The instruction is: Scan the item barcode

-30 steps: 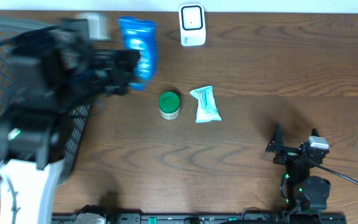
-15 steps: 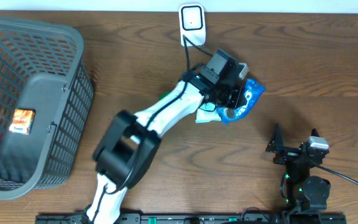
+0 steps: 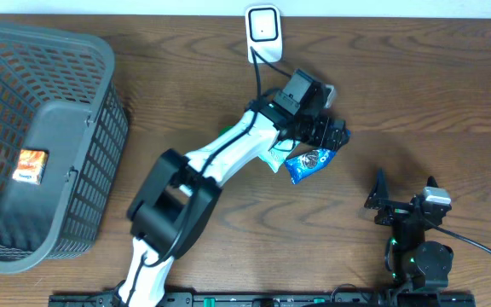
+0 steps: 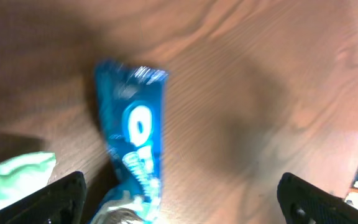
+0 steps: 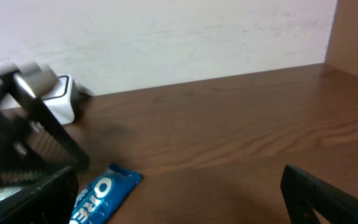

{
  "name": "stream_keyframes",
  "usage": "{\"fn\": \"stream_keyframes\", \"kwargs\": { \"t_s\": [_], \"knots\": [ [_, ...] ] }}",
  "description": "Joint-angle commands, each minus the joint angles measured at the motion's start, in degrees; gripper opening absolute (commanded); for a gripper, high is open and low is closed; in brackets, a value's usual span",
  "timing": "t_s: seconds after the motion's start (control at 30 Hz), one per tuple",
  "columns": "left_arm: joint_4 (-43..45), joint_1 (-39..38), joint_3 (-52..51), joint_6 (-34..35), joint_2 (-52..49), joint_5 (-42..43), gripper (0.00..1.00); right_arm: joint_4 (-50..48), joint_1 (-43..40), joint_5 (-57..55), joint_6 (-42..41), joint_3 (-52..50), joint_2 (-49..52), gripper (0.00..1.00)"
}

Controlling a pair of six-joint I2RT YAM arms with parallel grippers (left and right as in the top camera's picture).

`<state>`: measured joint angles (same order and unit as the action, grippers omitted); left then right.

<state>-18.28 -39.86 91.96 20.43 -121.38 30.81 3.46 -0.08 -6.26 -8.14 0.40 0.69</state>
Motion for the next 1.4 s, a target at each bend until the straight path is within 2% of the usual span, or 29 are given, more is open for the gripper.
{"fn": "stream_keyframes", "kwargs": {
  "t_s": [0.0, 0.03, 0.07, 0.17, 0.27, 0.37, 0.5, 0.6, 0.7, 0.9, 0.97, 1.07, 1.2, 1.27, 1.37],
  "knots": [
    [-7.39, 0.31, 5.99, -7.67, 12.35, -11.41, 0.99, 0.17, 0.33, -0.5, -0.61, -0.09, -0.28, 0.99],
    [-10.34, 0.35, 7.15, -9.97, 15.08, -16.02, 0.99, 0.17, 0.33, -0.5, -0.61, -0.09, -0.28, 0.99],
    [-16.85, 0.44, 9.42, -15.06, 21.55, -28.13, 0.98, 0.17, 0.33, -0.5, -0.59, -0.09, -0.28, 0.99],
    [-21.86, 1.99, 9.86, -18.67, 29.42, -41.55, 0.98, 0.17, 0.33, -0.5, -0.61, -0.09, -0.28, 0.99],
    [-26.47, 8.0, 9.86, -18.93, 36.11, -48.81, 0.98, 0.17, 0.33, -0.5, -0.61, -0.09, -0.28, 0.99],
    [-32.54, 23.91, 9.86, -13.75, 41.94, -48.24, 0.98, 0.17, 0.33, -0.5, -0.61, -0.09, -0.28, 0.99],
    [-37.31, 43.28, 9.84, -10.93, 43.41, -41.05, 0.98, 0.15, 0.33, -0.5, -0.61, -0.09, -0.28, 0.99],
    [-40.57, 53.86, 9.38, -4.02, 42.12, -40.22, 0.98, 0.17, 0.33, -0.5, -0.59, -0.09, -0.28, 0.99],
    [-43.69, 60.59, 9.07, 0.09, 39.54, -40.19, 0.98, 0.17, 0.33, -0.5, -0.59, -0.09, -0.28, 0.99],
    [-45.9, 64.22, 6.43, 1.73, 32.0, -40.92, 0.98, 0.17, 0.33, -0.5, -0.59, -0.09, -0.28, 0.99],
    [-45.83, 64.22, 4.44, 6.84, 28.61, -44.39, 0.98, 0.17, 0.33, -0.52, -0.59, -0.09, -0.28, 0.99],
    [-45.7, 64.22, 2.93, 10.38, 24.98, -49.09, 0.98, 0.17, 0.33, -0.52, -0.61, -0.09, -0.28, 0.99],
    [-45.72, 64.22, 2.73, 11.06, 19.54, -52.35, 0.98, 0.15, 0.33, -0.5, -0.61, -0.09, -0.28, 0.99],
    [-46.29, 64.22, 2.67, 14.36, 17.16, -52.59, 0.98, 0.17, 0.33, -0.52, -0.59, -0.09, -0.28, 0.99],
    [-47.74, 64.54, 1.7, 28.06, 15.26, -52.57, 0.98, 0.17, 0.33, -0.52, -0.61, -0.09, -0.28, 0.99]
  ]
}}
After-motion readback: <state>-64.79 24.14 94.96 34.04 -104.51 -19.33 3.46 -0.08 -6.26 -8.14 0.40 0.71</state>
